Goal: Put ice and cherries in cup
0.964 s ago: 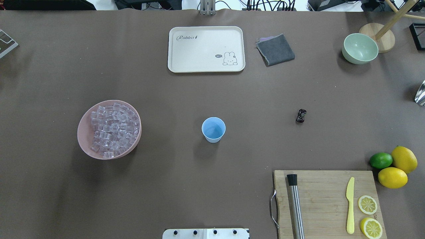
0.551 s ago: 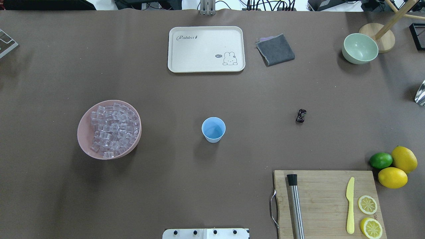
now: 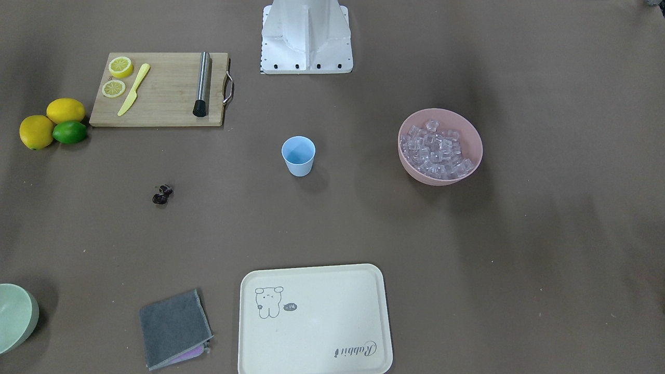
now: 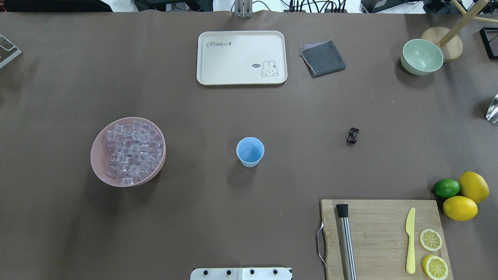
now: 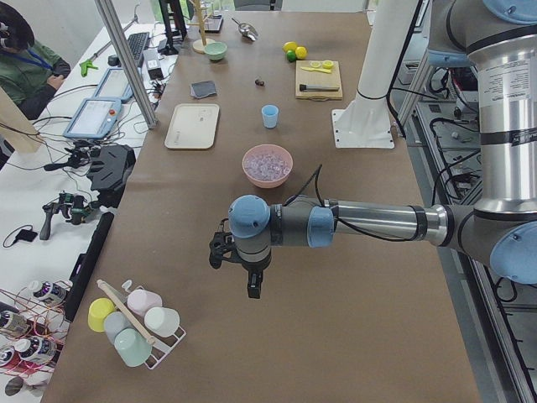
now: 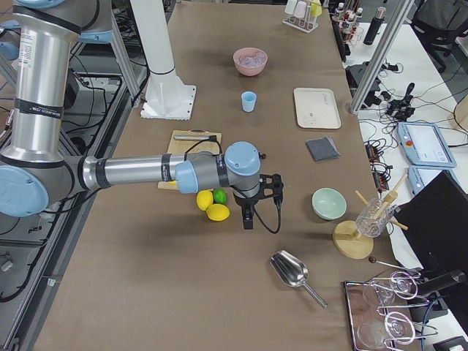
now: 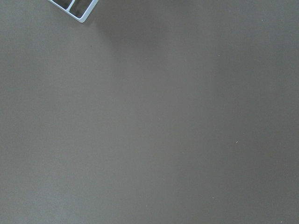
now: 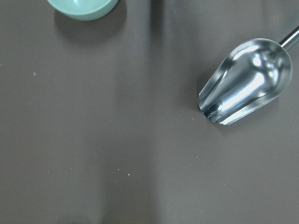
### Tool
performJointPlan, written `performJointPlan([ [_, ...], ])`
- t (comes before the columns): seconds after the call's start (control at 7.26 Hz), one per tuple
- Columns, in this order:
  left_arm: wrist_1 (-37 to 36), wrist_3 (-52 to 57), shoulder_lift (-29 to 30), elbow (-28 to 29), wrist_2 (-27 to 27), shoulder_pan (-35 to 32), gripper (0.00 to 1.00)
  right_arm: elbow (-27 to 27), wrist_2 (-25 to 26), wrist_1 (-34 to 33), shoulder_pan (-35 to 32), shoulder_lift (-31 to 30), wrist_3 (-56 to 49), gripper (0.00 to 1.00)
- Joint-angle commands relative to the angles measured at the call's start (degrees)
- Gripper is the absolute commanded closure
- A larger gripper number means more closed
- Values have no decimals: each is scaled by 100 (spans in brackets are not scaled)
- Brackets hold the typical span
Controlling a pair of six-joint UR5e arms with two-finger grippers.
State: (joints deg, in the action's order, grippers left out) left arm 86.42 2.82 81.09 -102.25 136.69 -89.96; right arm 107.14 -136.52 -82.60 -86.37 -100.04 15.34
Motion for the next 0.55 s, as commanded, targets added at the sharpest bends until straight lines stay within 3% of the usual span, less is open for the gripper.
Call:
performJointPlan([
  [0.0,15,-1,29,-84,41,-13,2,35,-50,338,-47,90,830,0],
  [0.14,76,17,134,-111,68,-13,2,-52,-33,663,-56,151,517,0],
  [0.28,660,25,265,-76,77,-13,2,-61,-128,614,-134,213,366,0],
  [0.41,1884,-44,302,37,7,-13,2,-53,-294,665,-283,161,364,0],
])
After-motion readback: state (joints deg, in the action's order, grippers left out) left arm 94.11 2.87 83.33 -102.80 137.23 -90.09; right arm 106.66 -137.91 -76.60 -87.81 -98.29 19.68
